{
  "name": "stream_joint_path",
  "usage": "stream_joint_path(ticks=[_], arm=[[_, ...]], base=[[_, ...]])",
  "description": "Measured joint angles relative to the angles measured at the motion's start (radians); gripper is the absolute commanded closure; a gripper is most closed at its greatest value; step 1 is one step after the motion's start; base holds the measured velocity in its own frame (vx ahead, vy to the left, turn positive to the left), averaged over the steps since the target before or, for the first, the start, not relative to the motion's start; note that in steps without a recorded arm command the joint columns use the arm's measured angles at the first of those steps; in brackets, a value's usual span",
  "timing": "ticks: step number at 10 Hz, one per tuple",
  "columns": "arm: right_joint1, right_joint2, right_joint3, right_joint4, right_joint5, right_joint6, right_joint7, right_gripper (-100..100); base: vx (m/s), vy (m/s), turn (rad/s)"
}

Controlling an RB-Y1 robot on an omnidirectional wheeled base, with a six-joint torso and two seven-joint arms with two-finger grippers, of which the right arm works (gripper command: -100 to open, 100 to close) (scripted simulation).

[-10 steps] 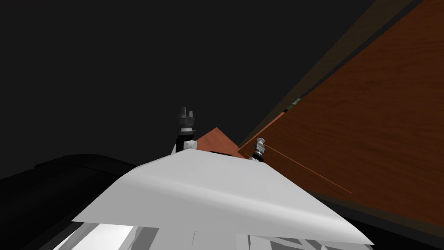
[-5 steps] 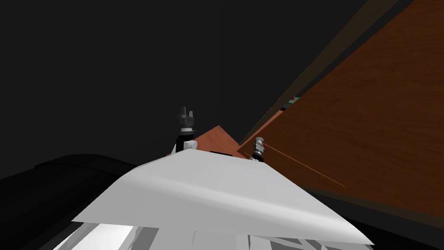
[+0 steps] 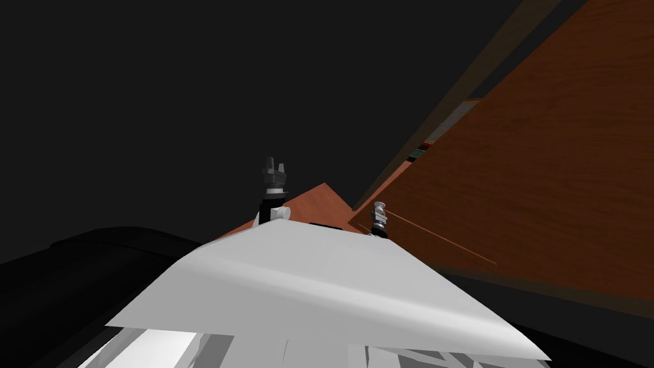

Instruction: Pull the door open

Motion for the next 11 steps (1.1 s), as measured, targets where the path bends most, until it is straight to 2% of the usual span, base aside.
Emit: stream_joint_path(ticks=[2, 6, 7, 8, 11], arm=[[0.003, -0.014, 0.022, -0.004, 0.013, -0.011, -0.024, 100], [0.032, -0.042, 0.071, -0.031, 0.039, -0.021, -0.068, 100], [0.035, -0.048, 0.083, -0.031, 0.046, -0.026, -0.080, 100], [0.038, -0.046, 0.087, -0.029, 0.047, -0.025, -0.082, 100], [0.054, -0.068, 0.112, -0.041, 0.063, -0.043, -0.111, 100]], base=[[-0.231, -0.019, 0.104], [-0.224, -0.016, 0.081], [-0.088, -0.007, 0.022], [-0.147, -0.003, 0.092], [-0.217, -0.033, 0.094]])
